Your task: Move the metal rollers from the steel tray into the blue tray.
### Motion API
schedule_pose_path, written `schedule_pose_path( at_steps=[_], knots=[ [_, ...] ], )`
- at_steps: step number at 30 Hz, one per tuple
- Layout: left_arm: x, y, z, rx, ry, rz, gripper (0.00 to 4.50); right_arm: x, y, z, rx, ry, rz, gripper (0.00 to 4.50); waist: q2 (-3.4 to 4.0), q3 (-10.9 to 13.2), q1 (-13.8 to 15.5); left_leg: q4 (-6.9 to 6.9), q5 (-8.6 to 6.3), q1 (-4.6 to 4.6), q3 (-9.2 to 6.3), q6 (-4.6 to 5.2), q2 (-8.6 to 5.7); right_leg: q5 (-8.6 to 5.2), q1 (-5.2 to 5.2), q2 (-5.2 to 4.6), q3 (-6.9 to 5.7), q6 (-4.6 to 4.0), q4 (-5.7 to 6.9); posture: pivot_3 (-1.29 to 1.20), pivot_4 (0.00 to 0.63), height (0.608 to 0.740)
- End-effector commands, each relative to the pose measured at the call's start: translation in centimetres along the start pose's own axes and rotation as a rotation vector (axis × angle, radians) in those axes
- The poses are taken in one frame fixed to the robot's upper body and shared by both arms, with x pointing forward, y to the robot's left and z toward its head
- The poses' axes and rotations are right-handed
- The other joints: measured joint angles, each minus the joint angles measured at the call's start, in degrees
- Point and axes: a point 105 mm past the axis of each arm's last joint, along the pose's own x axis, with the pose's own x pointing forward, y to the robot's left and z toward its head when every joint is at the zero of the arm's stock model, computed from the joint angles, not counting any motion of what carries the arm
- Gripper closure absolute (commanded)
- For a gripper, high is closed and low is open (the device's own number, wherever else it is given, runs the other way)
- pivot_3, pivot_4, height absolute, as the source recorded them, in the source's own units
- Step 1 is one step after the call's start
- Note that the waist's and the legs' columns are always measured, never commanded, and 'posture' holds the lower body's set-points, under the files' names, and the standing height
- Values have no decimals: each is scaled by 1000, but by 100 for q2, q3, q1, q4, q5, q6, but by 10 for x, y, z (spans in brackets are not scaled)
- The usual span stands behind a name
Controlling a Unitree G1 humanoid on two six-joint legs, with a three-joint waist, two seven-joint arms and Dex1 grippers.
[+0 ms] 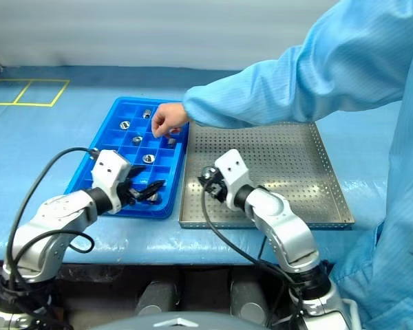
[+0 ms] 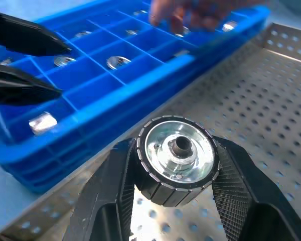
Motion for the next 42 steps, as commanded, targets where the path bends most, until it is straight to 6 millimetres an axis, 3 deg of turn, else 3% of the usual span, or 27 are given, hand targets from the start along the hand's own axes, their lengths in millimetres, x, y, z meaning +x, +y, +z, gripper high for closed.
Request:
schedule_pose_path(
  at_steps=[1, 5, 9, 15, 26, 32, 42],
  knots=[
    [-15, 16, 10, 44, -19, 111, 880, 9, 16, 24, -53, -72, 79, 2686, 0, 0, 29, -1, 0, 0, 0, 0, 0, 0, -1, 0, 0, 0, 0, 165, 150, 740],
    [-27, 22, 7, 36, -2, 168, 880, 34, 37, 34, -95, -83, 189, 2686, -4, 2, 54, -2, 0, -3, 0, 0, 2, 0, -2, -1, -4, 0, -9, 204, 150, 740],
    [-34, 24, 4, 51, 27, 186, 880, 53, 41, 32, -121, -75, 220, 2686, -5, 2, 118, -15, 0, 6, -4, -1, 3, -2, 1, 1, -10, -4, -4, 225, 150, 740],
    [-56, 47, 4, 77, 63, 311, 880, 72, 55, 41, -125, -110, 272, 2686, -6, 2, 206, -26, 0, 1, -3, -1, 3, -2, -7, 1, -10, -6, -10, 256, 150, 740],
    [-71, 48, -10, 68, 117, 355, 880, 81, 81, 39, -121, -113, 374, 2686, -5, 2, 392, -42, 0, 5, -5, -3, 4, -7, -9, 0, -14, -14, -17, 320, 150, 740],
    [-73, 47, -11, 61, 116, 358, 880, 92, 74, 27, -81, -75, 352, 2686, -5, 2, 432, -43, 0, 5, -5, -4, 4, -8, -9, 0, -15, -15, -18, 342, 150, 740],
    [-73, 44, -14, 59, 120, 349, 880, 92, 74, 33, -84, -102, 340, 2686, -5, 2, 510, -62, -1, 6, -5, -6, 6, -12, -13, 1, -18, -22, -25, 339, 150, 740]
  ],
)
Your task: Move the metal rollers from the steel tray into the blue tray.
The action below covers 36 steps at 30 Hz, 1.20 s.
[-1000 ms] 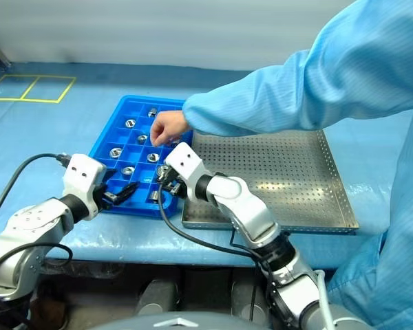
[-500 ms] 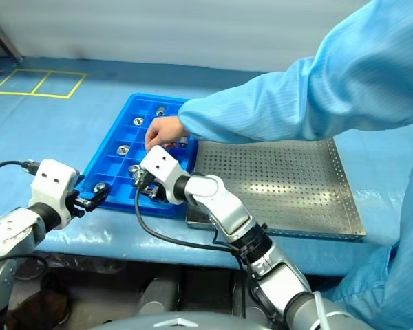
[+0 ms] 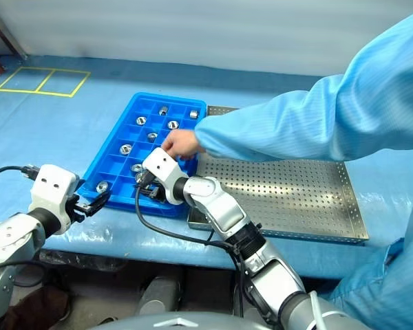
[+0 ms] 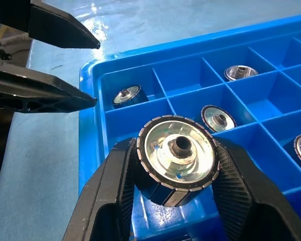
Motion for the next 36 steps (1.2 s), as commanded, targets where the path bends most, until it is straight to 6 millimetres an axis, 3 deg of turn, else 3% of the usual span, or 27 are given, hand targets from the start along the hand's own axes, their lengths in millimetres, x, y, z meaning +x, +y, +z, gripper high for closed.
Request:
schedule_pose_path(
  at_steps=[1, 36],
  knots=[
    [-5, 2, 11, 23, -49, 23, 880, 0, 4, 25, -42, -86, 12, 2686, 0, 0, 14, 0, 0, 0, 0, 0, 0, 0, 0, 0, 0, 0, 0, 337, 150, 740],
    [11, -10, 14, 26, -65, -50, 880, -10, 5, 18, -39, -70, -8, 2686, 0, 0, 8, -1, -1, -1, 1, -3, 0, 0, 0, -1, -1, 0, -5, 279, 150, 740]
  ],
)
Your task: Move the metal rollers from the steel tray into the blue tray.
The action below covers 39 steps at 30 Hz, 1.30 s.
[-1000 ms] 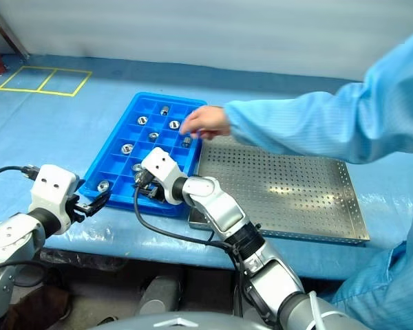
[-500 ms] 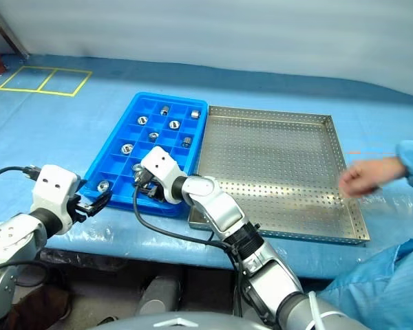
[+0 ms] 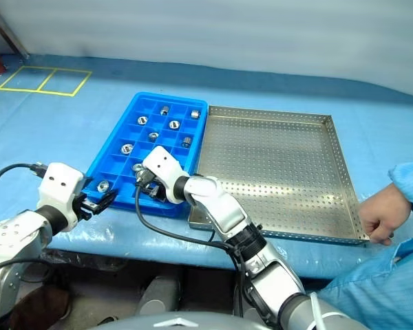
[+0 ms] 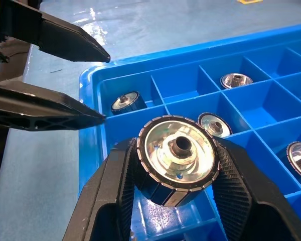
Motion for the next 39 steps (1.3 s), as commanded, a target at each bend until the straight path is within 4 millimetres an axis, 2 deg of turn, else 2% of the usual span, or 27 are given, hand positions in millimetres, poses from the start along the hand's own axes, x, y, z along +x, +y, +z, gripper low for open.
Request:
schedule_pose_path(
  at_steps=[1, 6, 13, 19, 25, 28, 32, 39],
  knots=[
    [3, 0, 10, 26, -42, -3, 880, -5, 5, 13, -26, -49, 10, 2686, 0, 0, -8, 0, 0, 0, 0, 0, 0, 0, 0, 0, 0, 0, 0, 274, 150, 740],
    [8, 2, 14, 34, -51, -10, 880, -9, 2, 11, -34, -38, -15, 2686, -1, 0, -53, 2, 1, 0, 0, -2, 0, 0, 1, 0, 0, 0, 0, 240, 150, 740],
    [14, -5, 14, 30, -50, -38, 880, -22, -31, 7, -34, -26, -161, 2686, -1, -1, -149, 1, 1, -1, 1, -2, 0, 0, 1, 0, 0, 0, 0, 227, 150, 740],
    [15, -8, 13, 36, -44, -49, 880, -26, -46, -1, 2, -12, -198, 2686, -1, -1, -197, 1, 1, 1, 1, -2, 0, 0, 2, 0, 1, 1, 1, 234, 150, 740],
    [16, -7, 14, 40, -44, -50, 880, -26, -52, 7, 16, -60, -244, 704, -1, -1, -195, 1, 1, 1, 1, -2, 0, 1, 2, 1, 1, 1, 1, 230, 150, 740],
    [17, -8, 15, 39, -47, -51, 880, -30, -58, 6, 3, -57, -288, 704, -1, -1, -199, 2, 1, 1, 1, -2, 0, 1, 3, 0, 1, 1, 1, 223, 150, 740],
    [20, -11, 16, 35, -51, -64, 880, -44, -61, 0, 15, -48, -333, 704, -1, -1, -174, 2, 1, -1, 0, -2, -1, 1, 3, 0, 1, 1, 0, 221, 150, 740],
    [23, -11, 16, 36, -48, -76, 880, -93, -72, -24, 55, 9, -487, 704, -2, -1, -192, 2, 1, 0, 1, -2, -1, 0, 4, -1, 2, 1, -2, 175, 150, 740]
  ],
)
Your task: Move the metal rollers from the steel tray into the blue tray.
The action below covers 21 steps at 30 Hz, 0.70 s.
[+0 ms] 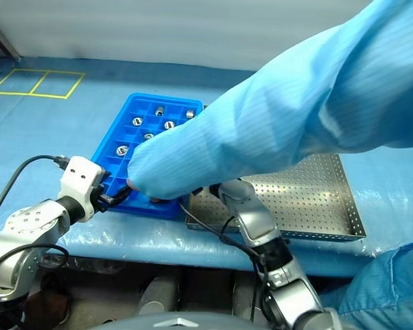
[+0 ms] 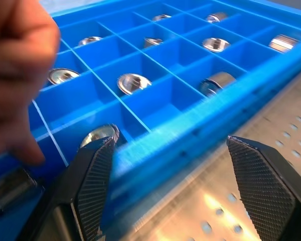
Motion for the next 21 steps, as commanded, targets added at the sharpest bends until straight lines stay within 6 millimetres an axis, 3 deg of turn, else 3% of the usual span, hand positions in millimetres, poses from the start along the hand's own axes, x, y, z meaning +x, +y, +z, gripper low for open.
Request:
schedule_pose_path(
  at_steps=[1, 12, 21],
  knots=[
    [2, 1, 8, 23, -28, -5, 880, -19, -17, 7, 13, -26, -87, 704, 0, 0, -11, 1, 0, 0, 0, 0, 0, 0, 1, 0, 0, 0, 1, 163, 150, 740],
    [22, -7, 23, 46, -69, -78, 880, -58, -66, -4, -1, 25, -365, 704, 0, 0, -226, 8, 0, -2, 3, 0, 0, 1, 1, 0, 2, 1, 2, 71, 150, 740],
    [28, -13, 28, 53, -91, -115, 880, -84, -87, -25, -22, 120, -466, 704, -1, 0, -366, 10, 0, 0, 4, 1, 0, 2, 2, 1, 5, 3, 5, 49, 150, 740]
  ],
)
